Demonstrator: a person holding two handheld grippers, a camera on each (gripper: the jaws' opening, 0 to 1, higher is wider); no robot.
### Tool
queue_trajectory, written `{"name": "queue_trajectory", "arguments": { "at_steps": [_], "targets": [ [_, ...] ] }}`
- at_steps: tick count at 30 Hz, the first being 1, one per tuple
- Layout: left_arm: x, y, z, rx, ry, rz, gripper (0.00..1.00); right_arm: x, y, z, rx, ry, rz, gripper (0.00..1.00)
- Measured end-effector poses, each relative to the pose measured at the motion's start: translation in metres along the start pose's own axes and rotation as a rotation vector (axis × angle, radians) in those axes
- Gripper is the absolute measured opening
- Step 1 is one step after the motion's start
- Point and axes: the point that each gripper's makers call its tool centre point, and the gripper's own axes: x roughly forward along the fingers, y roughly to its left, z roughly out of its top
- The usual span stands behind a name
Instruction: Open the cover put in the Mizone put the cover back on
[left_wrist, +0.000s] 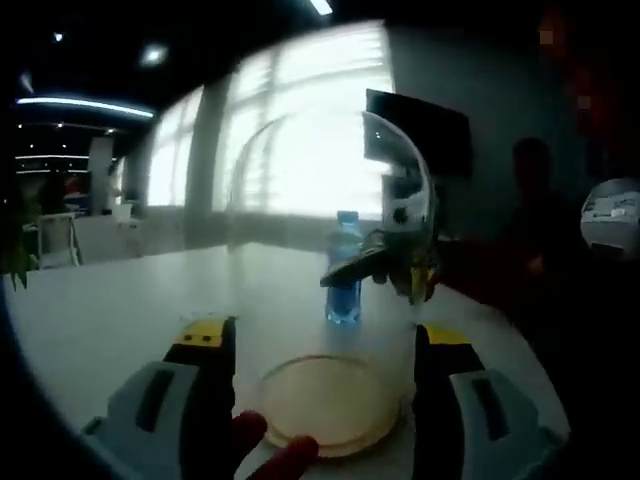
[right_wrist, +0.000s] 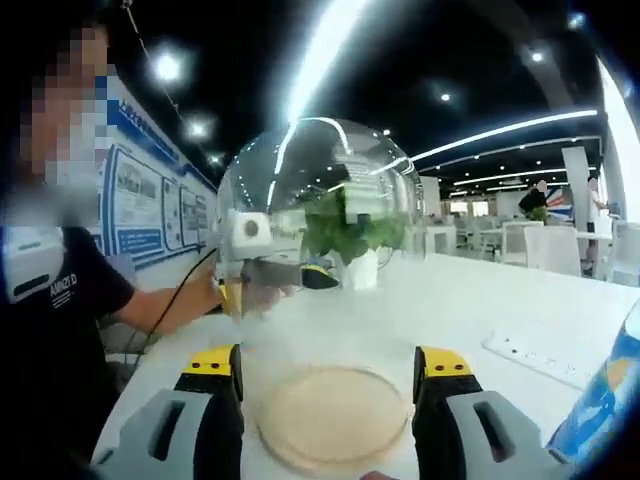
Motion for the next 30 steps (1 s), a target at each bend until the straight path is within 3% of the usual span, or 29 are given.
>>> {"name": "queue_trajectory", "arguments": {
  "at_steps": [12, 20, 30],
  "targets": [
    [0.002, 0.002, 0.000, 0.009, -0.022, -0.019, 0.61, 0.008, 0.000, -0.002, -0.012, 0.002, 0.044, 0.70],
    [0.002, 0.002, 0.000, -0.003, -0.023, 0.000, 0.61, 0.012, 0.000, -0.004, -0.053, 0.036, 0.038, 0.72],
    [0.002, 0.003, -0.002, -0.037, -0.039, -0.006, 0.61, 0.014, 0.000, -0.007, -0.055, 0.030, 0.046, 0.73]
  ]
}}
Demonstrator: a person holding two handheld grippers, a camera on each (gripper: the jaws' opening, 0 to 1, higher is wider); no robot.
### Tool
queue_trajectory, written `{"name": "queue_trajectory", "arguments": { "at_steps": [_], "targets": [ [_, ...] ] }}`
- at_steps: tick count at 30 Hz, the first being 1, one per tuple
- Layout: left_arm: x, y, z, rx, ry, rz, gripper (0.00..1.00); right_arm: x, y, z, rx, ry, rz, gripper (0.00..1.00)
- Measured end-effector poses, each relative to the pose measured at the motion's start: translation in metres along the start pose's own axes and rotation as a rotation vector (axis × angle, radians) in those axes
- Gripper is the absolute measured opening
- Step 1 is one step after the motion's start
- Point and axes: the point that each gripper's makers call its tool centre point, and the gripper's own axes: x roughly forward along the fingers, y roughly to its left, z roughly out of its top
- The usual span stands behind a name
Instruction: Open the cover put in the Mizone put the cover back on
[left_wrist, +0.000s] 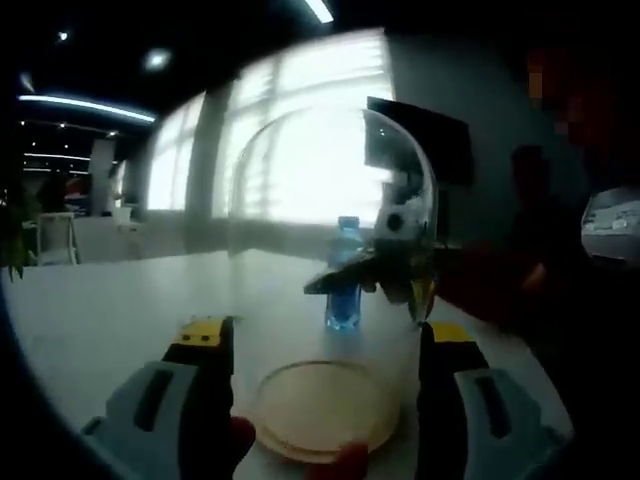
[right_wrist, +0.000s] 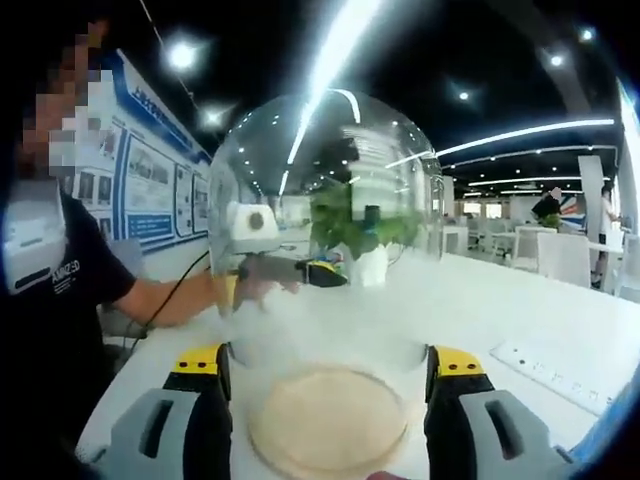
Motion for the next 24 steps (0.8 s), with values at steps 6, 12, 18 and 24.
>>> {"name": "queue_trajectory", "arguments": {
  "at_steps": [6, 12, 18, 24],
  "targets": [
    [0.0003, -0.0003, 0.0004, -0.004, -0.007, -0.004, 0.63, 0.0027, 0.0003, -0.0017, 0.019, -0.032, 0.009, 0.75],
    [-0.0006, -0.0013, 0.0002, -0.003, -0.015, 0.004, 0.63, 0.0041, 0.0004, -0.0007, 0.033, -0.050, 0.027, 0.75],
    [-0.0026, -0.0012, -0.0017, -0.036, -0.036, 0.001, 0.62, 0.0043, 0.0009, -0.0013, 0.051, -0.075, 0.038, 0.76],
    [-0.0022, -0.0020, -0.0034, -0.048, -0.040, 0.015, 0.62, 0.0035, 0.0010, -0.0012, 0.055, -0.078, 0.044, 0.76]
  ]
}}
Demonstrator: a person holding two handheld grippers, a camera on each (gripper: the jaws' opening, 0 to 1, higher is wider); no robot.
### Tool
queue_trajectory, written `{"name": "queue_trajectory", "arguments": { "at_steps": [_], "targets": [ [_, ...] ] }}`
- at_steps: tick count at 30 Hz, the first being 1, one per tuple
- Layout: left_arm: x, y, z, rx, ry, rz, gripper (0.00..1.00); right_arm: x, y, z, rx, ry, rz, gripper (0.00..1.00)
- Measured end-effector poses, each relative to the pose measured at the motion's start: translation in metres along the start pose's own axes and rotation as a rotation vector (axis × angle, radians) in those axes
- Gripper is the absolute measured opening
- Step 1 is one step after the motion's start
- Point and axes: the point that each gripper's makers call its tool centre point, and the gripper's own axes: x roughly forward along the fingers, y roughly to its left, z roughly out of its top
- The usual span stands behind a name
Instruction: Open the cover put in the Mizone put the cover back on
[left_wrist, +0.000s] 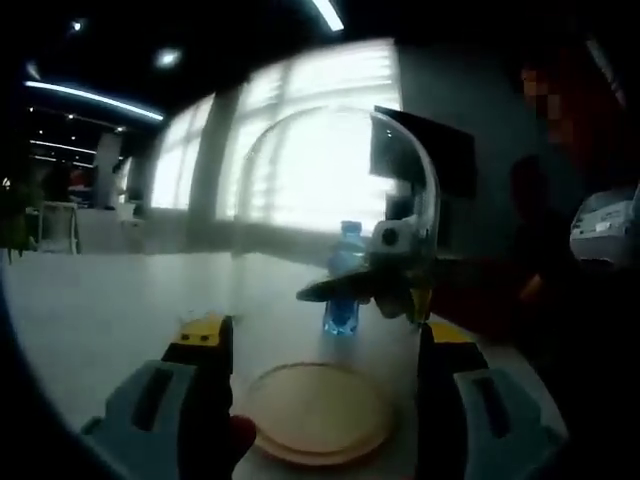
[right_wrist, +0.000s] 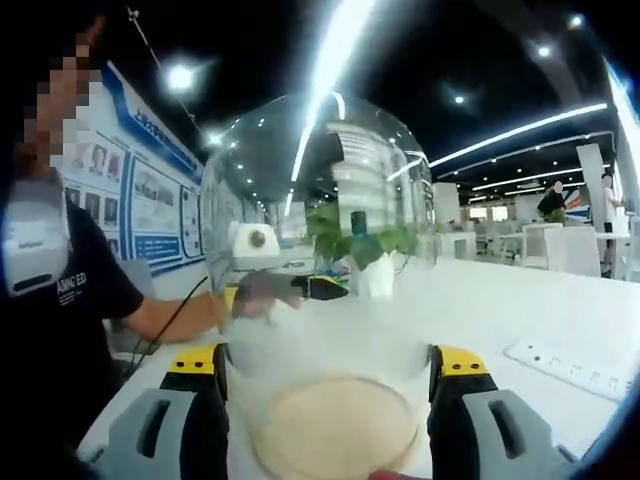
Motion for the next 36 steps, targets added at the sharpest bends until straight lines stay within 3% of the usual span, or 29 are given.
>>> {"name": "queue_trajectory", "arguments": {
  "at_steps": [15, 23, 36],
  "targets": [
    [-0.004, 0.001, -0.003, -0.031, 0.006, -0.005, 0.59, 0.001, -0.001, 0.000, 0.012, 0.003, 0.011, 0.77],
    [0.008, 0.000, -0.010, 0.037, 0.068, -0.019, 0.66, 0.008, -0.004, -0.001, 0.007, 0.020, 0.032, 0.80],
    [0.014, 0.005, -0.012, 0.090, 0.107, -0.123, 0.67, 0.013, -0.004, 0.001, 0.007, -0.015, 0.040, 0.84]
  ]
}}
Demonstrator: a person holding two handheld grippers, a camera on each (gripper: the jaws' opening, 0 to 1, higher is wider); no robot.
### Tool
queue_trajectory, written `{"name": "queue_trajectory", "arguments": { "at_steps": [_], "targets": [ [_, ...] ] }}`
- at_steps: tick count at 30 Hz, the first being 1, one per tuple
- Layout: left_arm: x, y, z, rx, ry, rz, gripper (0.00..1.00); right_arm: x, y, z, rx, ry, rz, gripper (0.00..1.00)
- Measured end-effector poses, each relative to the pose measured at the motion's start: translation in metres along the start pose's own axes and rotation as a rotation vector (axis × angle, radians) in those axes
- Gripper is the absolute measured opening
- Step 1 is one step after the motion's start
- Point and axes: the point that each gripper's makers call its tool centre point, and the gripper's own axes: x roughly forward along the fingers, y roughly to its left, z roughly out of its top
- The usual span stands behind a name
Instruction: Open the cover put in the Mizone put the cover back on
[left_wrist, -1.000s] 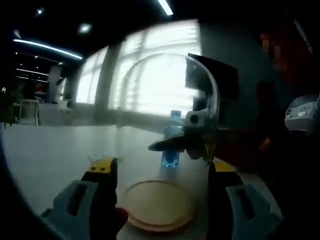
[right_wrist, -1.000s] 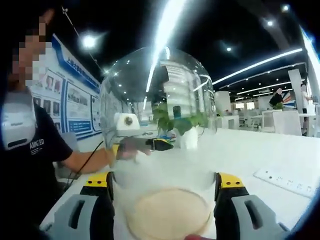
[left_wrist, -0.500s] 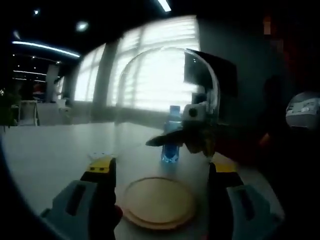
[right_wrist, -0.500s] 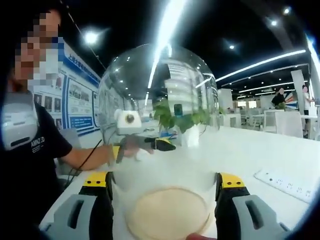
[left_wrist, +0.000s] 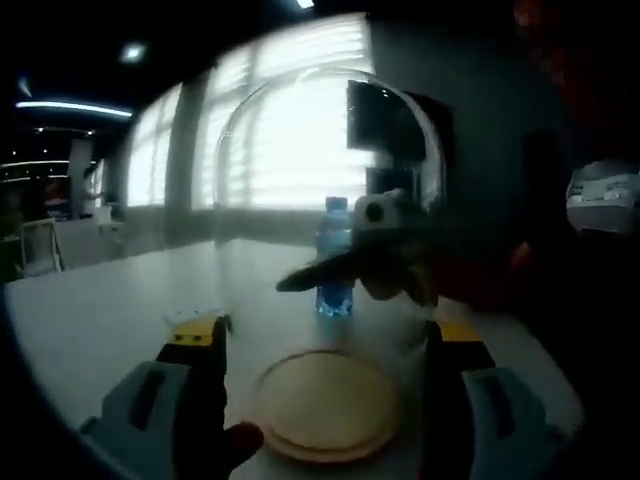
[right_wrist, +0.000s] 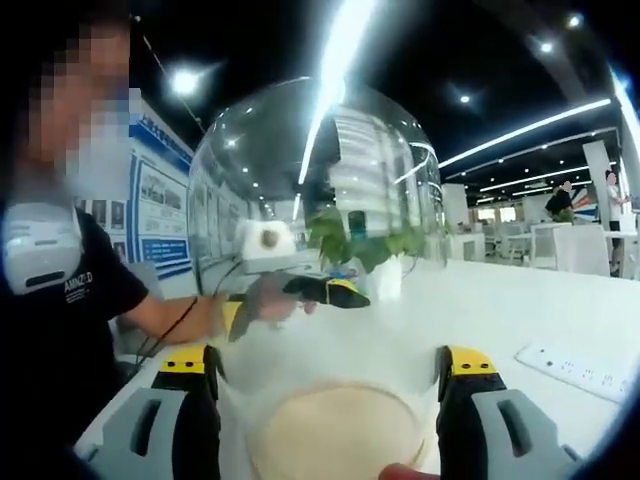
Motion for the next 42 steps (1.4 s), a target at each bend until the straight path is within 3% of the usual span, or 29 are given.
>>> {"name": "queue_trajectory", "arguments": {
  "at_steps": [16, 22, 30, 42],
  "targets": [
    [0.008, 0.000, 0.003, -0.006, -0.009, -0.032, 0.68, -0.001, -0.003, 0.002, 0.017, -0.010, -0.017, 0.83],
    [0.009, -0.001, 0.005, -0.014, 0.023, -0.024, 0.68, -0.002, -0.003, 0.003, 0.022, -0.008, -0.017, 0.83],
    [0.010, 0.001, 0.014, -0.066, -0.008, -0.015, 0.69, -0.005, -0.004, 0.013, 0.061, -0.035, -0.018, 0.83],
    [0.010, -0.013, 0.020, -0.018, 0.059, -0.007, 0.69, -0.010, 0.008, 0.020, -0.001, -0.002, -0.018, 0.83]
  ]
}}
